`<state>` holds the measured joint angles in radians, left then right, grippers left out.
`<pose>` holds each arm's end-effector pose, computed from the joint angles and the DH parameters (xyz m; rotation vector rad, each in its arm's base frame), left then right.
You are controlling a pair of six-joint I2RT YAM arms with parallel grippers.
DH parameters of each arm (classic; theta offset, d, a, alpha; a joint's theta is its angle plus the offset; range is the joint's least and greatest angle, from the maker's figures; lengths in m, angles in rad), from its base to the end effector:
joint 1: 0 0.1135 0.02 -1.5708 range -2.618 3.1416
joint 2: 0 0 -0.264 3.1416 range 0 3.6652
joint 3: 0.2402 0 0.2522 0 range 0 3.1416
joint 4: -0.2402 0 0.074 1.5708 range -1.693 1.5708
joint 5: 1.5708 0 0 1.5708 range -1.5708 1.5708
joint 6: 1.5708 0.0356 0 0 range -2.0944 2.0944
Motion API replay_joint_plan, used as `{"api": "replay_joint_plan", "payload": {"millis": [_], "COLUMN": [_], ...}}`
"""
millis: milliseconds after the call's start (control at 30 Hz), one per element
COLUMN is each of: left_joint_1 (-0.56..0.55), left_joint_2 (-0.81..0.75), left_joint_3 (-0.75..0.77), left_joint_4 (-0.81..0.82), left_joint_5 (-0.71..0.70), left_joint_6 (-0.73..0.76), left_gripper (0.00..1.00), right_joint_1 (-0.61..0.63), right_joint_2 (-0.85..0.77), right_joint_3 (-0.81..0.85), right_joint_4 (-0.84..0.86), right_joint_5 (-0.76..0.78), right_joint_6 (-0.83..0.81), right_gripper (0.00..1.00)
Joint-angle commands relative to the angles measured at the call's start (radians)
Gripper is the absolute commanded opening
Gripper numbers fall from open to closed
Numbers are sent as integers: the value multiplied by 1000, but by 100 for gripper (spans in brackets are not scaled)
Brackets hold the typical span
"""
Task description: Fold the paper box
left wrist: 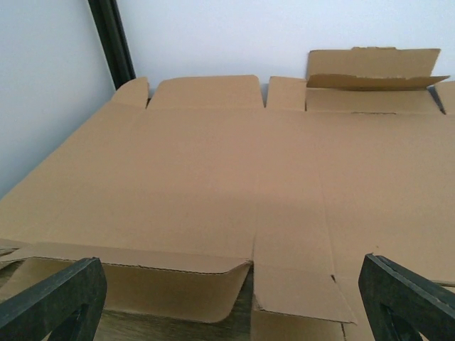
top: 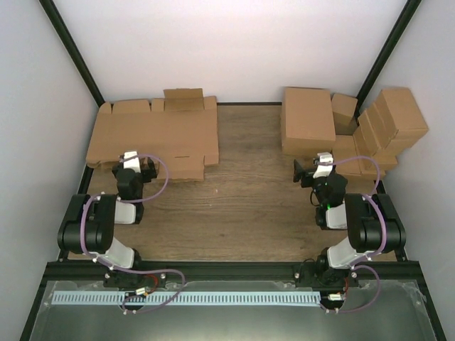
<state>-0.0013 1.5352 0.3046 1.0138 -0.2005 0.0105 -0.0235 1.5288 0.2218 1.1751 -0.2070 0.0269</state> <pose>0.2552 0.0068 0.1430 -0.1335 1.7820 0.1857 0.2387 0.0017 0.1421 -0.1115 1.6994 0.1787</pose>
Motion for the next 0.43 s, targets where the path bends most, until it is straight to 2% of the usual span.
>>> {"api": "replay_joint_plan", "payload": {"millis": [0,400], "left_joint_1": [5,2], "left_joint_2": [7,10], "left_joint_3": [-12,-8], "left_joint_4": [103,96], "left_joint_5": [74,113], "left_joint_6": [-11,5], "left_gripper": [100,100], "right_joint_1": [-3,6], "right_joint_2": [2,4], "right_joint_3": [31,35], "right_joint_4": [35,30], "right_joint_5": [17,34], "right_joint_6": [1,-4], "right_gripper": [100,100]}}
